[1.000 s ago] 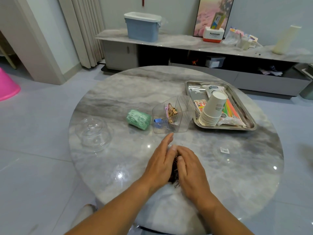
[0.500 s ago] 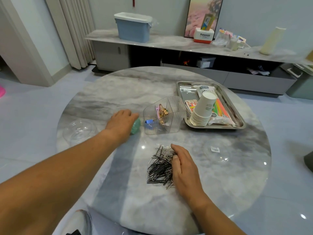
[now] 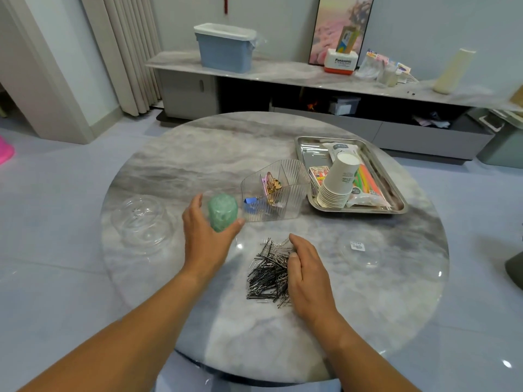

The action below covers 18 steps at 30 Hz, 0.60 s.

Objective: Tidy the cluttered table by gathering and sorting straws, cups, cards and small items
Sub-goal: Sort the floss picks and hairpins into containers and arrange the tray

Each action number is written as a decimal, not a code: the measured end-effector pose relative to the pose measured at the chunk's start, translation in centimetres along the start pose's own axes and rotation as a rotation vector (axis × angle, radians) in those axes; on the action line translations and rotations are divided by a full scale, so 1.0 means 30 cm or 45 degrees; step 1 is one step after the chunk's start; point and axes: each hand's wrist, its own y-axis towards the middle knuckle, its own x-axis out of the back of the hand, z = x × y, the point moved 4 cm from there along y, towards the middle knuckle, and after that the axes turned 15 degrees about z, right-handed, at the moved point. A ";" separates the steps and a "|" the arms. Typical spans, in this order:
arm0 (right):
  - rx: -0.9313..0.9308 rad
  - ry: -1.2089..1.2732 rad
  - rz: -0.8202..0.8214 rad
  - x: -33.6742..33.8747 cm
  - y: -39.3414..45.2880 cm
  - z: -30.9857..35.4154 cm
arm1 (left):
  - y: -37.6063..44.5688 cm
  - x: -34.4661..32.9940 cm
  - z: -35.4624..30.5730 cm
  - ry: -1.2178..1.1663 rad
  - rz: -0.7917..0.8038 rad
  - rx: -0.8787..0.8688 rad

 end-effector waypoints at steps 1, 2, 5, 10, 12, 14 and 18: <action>-0.003 -0.009 0.010 -0.002 0.001 0.001 | -0.051 -0.006 -0.016 0.067 -0.161 -0.136; -0.008 -0.011 0.010 -0.001 0.002 0.003 | -0.105 -0.025 -0.031 0.107 -0.261 -0.282; -0.029 0.033 -0.035 0.006 0.002 0.004 | -0.179 -0.149 -0.039 0.178 0.085 -0.408; -0.058 0.119 -0.061 0.016 -0.009 0.009 | -0.137 -0.304 -0.040 0.616 0.770 -0.259; -0.074 0.174 -0.037 0.017 -0.010 0.012 | -0.156 -0.326 -0.064 0.602 0.897 -0.364; -0.096 0.220 -0.012 0.020 -0.016 0.016 | -0.195 -0.323 -0.089 0.490 0.956 -0.458; -0.094 0.235 0.086 0.008 -0.046 0.043 | -0.235 -0.286 -0.085 0.325 0.930 -0.428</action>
